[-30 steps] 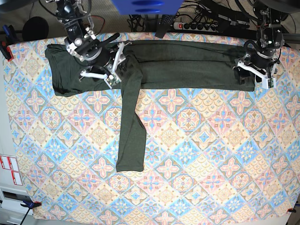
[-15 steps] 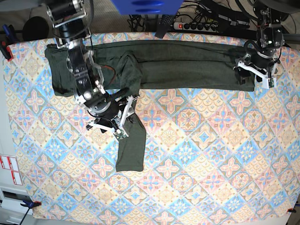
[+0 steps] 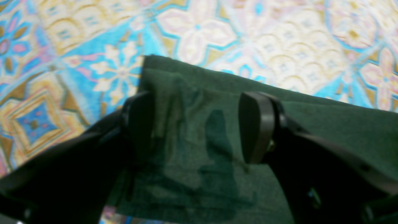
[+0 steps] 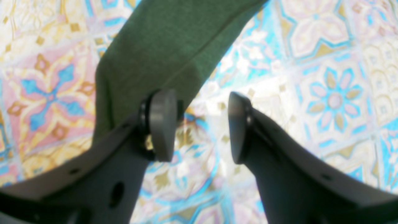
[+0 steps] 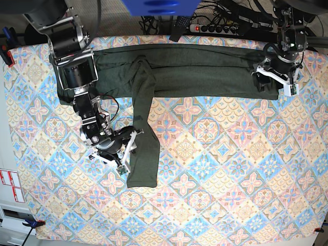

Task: Fold the T-shirt properly
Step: 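Move the right gripper along the sleeve and grasp the cuff, then carry the cuff with the right gripper over the strip toward the left gripper, release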

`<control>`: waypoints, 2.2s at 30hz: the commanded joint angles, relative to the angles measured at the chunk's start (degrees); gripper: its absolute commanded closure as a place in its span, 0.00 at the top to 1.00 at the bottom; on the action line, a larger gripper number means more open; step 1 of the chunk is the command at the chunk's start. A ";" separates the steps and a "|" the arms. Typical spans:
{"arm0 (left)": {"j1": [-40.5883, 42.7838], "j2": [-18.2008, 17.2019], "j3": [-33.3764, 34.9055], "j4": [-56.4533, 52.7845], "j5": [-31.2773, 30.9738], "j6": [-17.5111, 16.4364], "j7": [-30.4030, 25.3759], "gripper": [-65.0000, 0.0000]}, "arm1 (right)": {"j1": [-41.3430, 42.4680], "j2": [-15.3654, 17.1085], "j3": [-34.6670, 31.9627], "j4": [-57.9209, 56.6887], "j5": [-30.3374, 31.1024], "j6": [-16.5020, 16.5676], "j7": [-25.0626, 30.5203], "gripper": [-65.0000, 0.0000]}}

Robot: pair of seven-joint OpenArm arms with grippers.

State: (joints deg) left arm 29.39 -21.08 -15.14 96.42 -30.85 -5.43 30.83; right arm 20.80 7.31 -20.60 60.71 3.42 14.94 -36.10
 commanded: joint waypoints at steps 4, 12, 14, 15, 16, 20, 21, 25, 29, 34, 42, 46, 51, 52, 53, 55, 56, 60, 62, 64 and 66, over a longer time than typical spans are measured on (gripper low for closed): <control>0.02 -0.85 -0.38 1.12 -0.14 -0.06 -1.07 0.66 | 3.86 -1.99 0.25 -4.93 0.40 -0.21 4.14 0.41; -0.07 -0.77 -0.38 1.12 -0.14 -0.06 -1.07 0.66 | 4.30 -5.86 0.34 -14.60 0.32 -0.21 10.21 0.41; -0.07 -0.77 -0.38 1.12 -0.14 -0.06 -1.07 0.66 | 4.30 -6.30 0.34 -16.80 0.32 -0.21 11.17 0.41; 0.02 -0.77 -0.38 1.12 -0.14 -0.06 -1.07 0.66 | 4.39 -6.39 0.34 -17.59 0.32 -0.21 11.61 0.41; 0.02 -0.77 -0.38 1.12 -0.14 -0.06 -1.07 0.66 | 4.65 -6.39 0.34 -18.20 0.32 -0.21 12.23 0.41; 0.02 -0.77 -0.38 1.12 -0.14 -0.06 -1.07 0.66 | 4.92 -6.39 0.34 -18.47 0.32 -0.21 13.55 0.41; 0.02 -0.77 -0.38 1.12 -0.14 -0.06 -1.07 0.66 | 4.92 -6.39 0.42 -18.64 0.32 -0.21 13.55 0.41; 0.02 -0.77 -0.38 1.12 -0.14 -0.06 -1.07 0.66 | 4.92 -6.39 1.92 -18.82 0.32 -0.04 13.20 0.38; 0.02 -0.77 -0.38 1.12 -0.14 -0.06 -1.07 0.66 | 4.92 -6.39 1.83 -18.82 0.32 0.05 13.20 0.17; 0.02 -0.77 -0.38 1.12 -0.14 -0.06 -1.07 0.66 | 4.57 -6.30 1.83 -17.59 0.32 1.28 13.11 0.01; 0.02 -0.77 -0.38 1.12 -0.23 -0.06 -1.25 0.66 | -3.96 -6.12 1.83 1.49 0.32 2.69 9.06 0.00; -0.07 -0.77 -0.38 1.12 -0.23 -0.06 -1.25 0.66 | -9.76 -6.39 1.39 13.89 0.32 2.78 4.14 0.00; -0.07 -0.77 -0.38 1.12 -0.23 -0.06 -1.25 0.66 | -16.18 -6.48 -0.72 27.60 5.24 2.78 -0.17 0.00; -0.07 -0.77 -0.38 1.12 -0.23 -0.06 -1.25 0.66 | -17.06 -6.48 -1.60 29.80 6.73 2.78 -0.87 0.00; -0.42 -0.77 -0.38 1.03 -0.23 -0.06 -1.25 0.66 | -18.03 -6.48 -2.56 31.73 8.40 2.78 -1.49 0.00; -0.95 -0.77 -0.38 0.94 -0.23 -0.06 -1.16 0.66 | -19.35 -6.48 -4.06 34.46 10.69 2.78 -2.19 0.00; -1.12 -0.77 -0.38 0.85 -0.23 -0.06 -1.16 0.66 | -20.14 -6.48 -4.85 35.69 11.66 2.78 -2.36 0.00; -1.21 -0.77 -0.38 0.85 -0.23 -0.06 -1.16 0.66 | -23.48 -6.48 -8.81 39.38 13.24 2.78 -2.36 0.00; -1.21 -0.77 -0.38 0.85 -0.23 -0.06 -1.16 0.66 | -24.53 -6.48 -11.53 40.70 13.24 2.78 -2.36 0.00; -1.21 -0.77 -0.38 0.85 -0.23 -0.06 -1.16 0.66 | -25.06 -6.48 -15.22 41.67 13.24 2.78 -2.36 0.00; -1.21 -0.77 -0.38 0.85 -0.23 -0.06 -1.16 0.66 | -24.80 -6.39 -19.36 41.93 12.45 2.78 -2.36 0.00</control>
State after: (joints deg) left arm 28.27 -21.10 -15.14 96.47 -30.83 -5.37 30.65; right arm -4.67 1.28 -40.10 101.38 15.25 17.37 -39.79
